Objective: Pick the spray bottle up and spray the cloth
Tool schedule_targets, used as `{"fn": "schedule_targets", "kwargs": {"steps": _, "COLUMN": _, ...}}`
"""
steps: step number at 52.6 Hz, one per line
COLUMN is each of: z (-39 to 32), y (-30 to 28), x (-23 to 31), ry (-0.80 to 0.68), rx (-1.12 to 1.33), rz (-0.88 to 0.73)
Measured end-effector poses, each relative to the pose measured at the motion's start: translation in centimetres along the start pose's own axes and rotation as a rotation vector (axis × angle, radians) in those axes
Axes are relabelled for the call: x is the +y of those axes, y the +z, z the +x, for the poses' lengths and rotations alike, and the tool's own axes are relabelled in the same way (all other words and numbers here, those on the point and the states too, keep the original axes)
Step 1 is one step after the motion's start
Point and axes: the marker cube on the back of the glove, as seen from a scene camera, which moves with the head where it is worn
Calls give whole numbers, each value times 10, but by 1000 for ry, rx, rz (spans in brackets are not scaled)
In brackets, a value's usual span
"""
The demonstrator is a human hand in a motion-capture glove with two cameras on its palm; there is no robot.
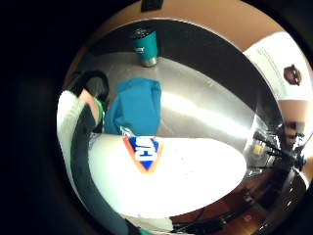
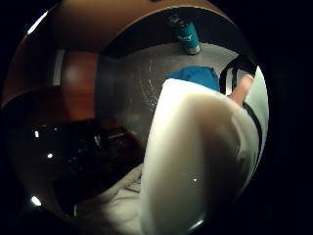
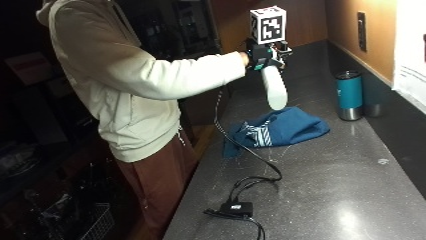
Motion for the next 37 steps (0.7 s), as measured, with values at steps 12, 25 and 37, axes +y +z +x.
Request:
{"fn": "schedule_targets", "kwargs": {"steps": 12, "z": -40, "y": 11, "x": 0, "ry": -68, "rx": 192, "rz": -52}}
{"fn": "schedule_targets", "kwargs": {"steps": 25, "z": -70, "y": 34, "x": -5, "ry": -45, "rx": 319, "rz": -92}}
{"fn": "schedule_targets", "kwargs": {"steps": 37, "z": -78, "y": 56, "x": -8, "ry": -23, "rx": 326, "rz": -109}}
